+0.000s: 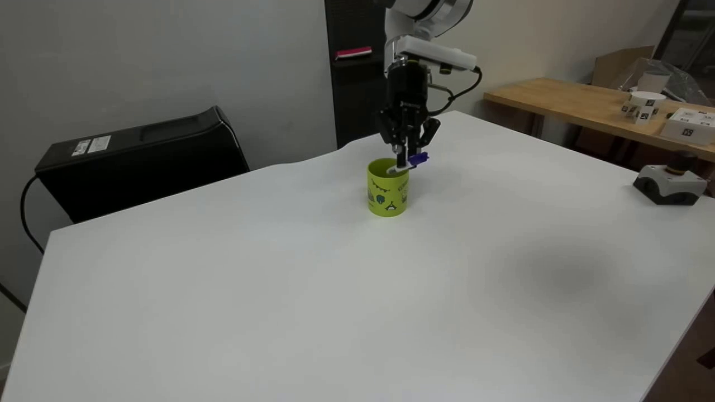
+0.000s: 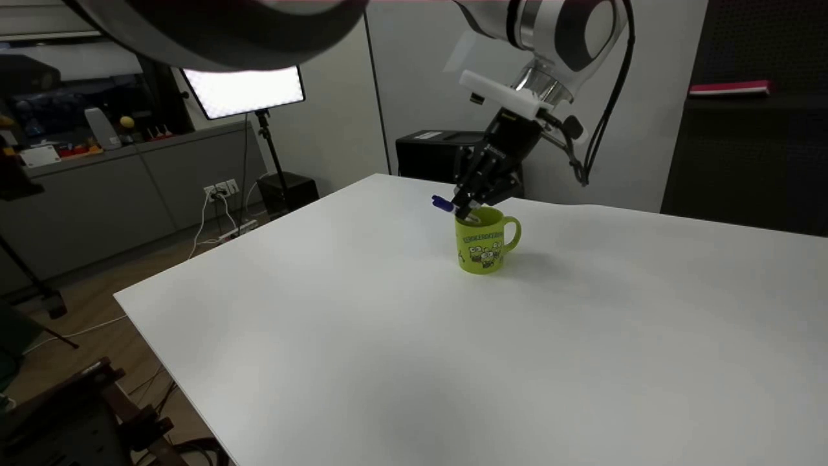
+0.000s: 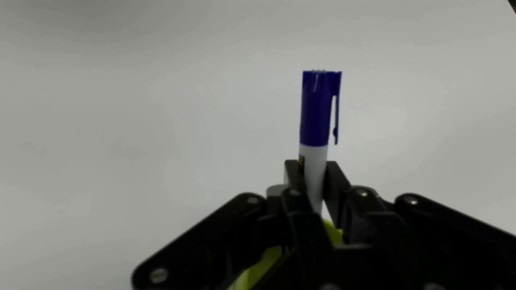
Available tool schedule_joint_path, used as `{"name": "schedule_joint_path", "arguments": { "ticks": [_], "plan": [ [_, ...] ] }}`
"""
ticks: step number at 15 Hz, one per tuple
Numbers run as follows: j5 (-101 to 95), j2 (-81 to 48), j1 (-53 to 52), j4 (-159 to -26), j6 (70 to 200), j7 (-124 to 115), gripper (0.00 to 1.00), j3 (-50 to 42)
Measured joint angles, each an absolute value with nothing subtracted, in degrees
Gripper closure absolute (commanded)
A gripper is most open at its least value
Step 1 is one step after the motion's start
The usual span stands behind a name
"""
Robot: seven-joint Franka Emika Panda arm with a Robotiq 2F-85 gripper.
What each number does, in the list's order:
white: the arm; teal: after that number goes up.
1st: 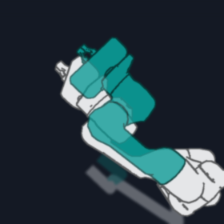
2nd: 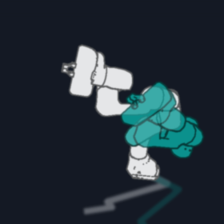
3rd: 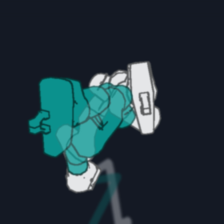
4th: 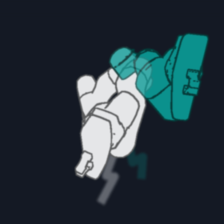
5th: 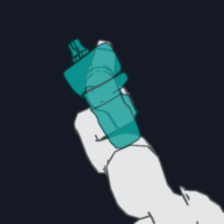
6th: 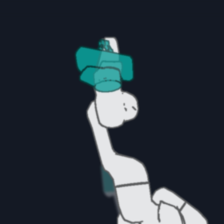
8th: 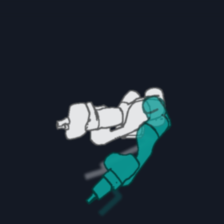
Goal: Put the marker in the cup
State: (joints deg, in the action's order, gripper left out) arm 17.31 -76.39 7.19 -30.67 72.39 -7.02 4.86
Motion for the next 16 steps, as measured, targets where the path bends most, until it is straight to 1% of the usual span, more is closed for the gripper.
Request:
{"name": "schedule_joint_path", "arguments": {
  "ticks": [15, 16],
  "plan": [
    [17.7, -77.0, 7.9, -30.1, 75.0, -7.3, 0.96, 5.4],
    [17.7, -77.1, 8.0, -30.1, 75.0, -7.4, 0.82, 5.4]
  ]
}}
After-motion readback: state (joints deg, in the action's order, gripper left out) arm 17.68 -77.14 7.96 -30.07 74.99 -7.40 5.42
